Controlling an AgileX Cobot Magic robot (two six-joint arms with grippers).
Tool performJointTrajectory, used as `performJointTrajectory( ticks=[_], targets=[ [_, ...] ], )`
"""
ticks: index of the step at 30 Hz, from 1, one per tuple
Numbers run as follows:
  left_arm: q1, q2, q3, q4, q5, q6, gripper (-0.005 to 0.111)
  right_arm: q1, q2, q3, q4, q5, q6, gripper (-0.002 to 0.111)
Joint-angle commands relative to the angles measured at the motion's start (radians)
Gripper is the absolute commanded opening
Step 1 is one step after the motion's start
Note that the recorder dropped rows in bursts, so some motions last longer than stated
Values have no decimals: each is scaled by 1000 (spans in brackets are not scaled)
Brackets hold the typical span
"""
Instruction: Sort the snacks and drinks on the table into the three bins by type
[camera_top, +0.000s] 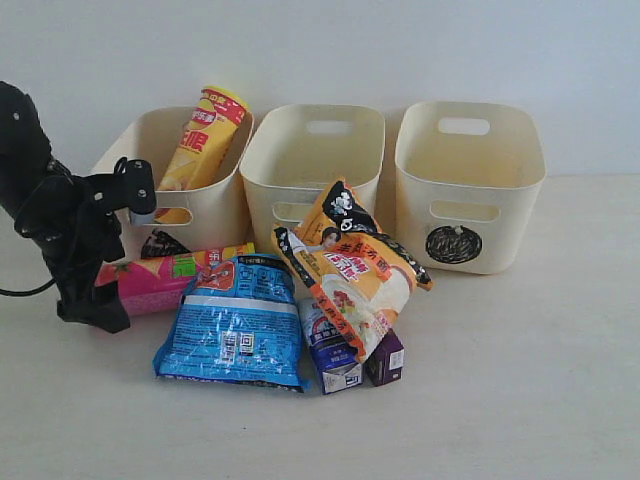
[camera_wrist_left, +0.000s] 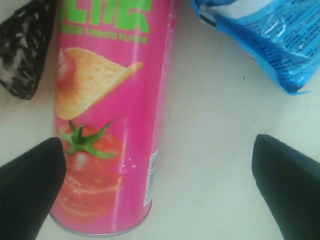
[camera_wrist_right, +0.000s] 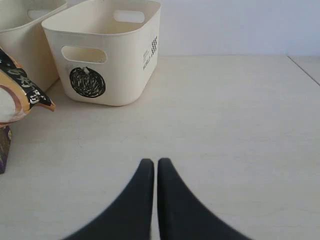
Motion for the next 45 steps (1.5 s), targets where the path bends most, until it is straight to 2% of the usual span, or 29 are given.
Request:
performJointTrajectory(
  ticks=[1, 12, 18, 22, 27, 30, 33, 37, 40, 45],
  targets=[
    [0, 22, 6, 12, -17, 5, 93, -3, -5, 4, -3, -9, 0, 0],
    [0, -34, 6, 21, 1, -8, 93, -3, -5, 4, -3, -9, 0, 0],
    [0, -123, 6, -2, 22, -162, 93, -3, -5, 4, -3, -9, 0, 0],
    [0, -170, 6, -134, 87, -322, 93, -3, -5, 4, -3, -9, 0, 0],
    [0, -156, 6, -444, 252, -541, 93, -3, -5, 4, -3, -9, 0, 0],
    [0, -128, 27, -523, 312, -594, 93, -3, -5, 4, -3, -9, 0, 0],
    [-2, -109, 69, -519, 292, -601, 90, -3, -5, 4, -3, -9, 0, 0],
    [-2, -90, 114, -506, 171, -589, 84, -3, -5, 4, -3, -9, 0, 0],
    [-3, -78, 164, -507, 71, -510, 84, -3, -5, 4, -3, -9, 0, 0],
    [-3, -36, 185, -515, 4, -497, 91, -3, -5, 4, -3, -9, 0, 0]
  ],
)
